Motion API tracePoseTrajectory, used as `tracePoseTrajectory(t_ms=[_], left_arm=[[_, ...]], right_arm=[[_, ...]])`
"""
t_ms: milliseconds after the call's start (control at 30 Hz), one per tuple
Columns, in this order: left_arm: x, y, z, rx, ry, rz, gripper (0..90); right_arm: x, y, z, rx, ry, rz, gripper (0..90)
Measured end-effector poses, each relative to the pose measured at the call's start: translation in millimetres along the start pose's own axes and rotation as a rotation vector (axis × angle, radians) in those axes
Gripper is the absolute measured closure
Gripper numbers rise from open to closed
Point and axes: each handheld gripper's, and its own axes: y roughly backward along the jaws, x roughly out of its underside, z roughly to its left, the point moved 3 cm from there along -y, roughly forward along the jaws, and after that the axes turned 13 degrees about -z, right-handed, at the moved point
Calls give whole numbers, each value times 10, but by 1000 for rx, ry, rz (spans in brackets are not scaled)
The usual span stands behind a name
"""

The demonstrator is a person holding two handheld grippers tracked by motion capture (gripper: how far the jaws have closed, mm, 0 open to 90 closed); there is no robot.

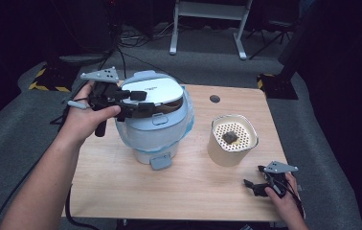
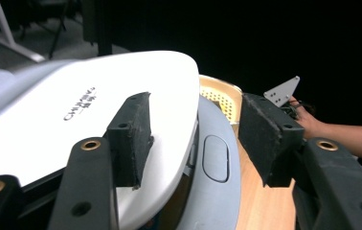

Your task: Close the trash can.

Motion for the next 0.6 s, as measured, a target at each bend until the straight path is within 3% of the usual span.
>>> tracePoseTrajectory(t_ms=[67,133,267,433,533,600], left_arm=[[22,-38,13,4,15,9,458],[36,-67,32,-17,10,17,457],[59,-120,57,-85,-44,49,439],[90,-160,74,-127,-78,87,420],[119,-179,91,-180,-125,134,397],[126,-191,92,-196,-141,127,389]], right_arm=[[0,1,1,-1,0,0,113],[0,1,1,-1,0,0,114],[0,1,2,-2,0,-1,115],[0,1,2,-2,0,-1,115],[0,1,2,-1,0,-1,115],[0,1,1,-2,0,-1,115]])
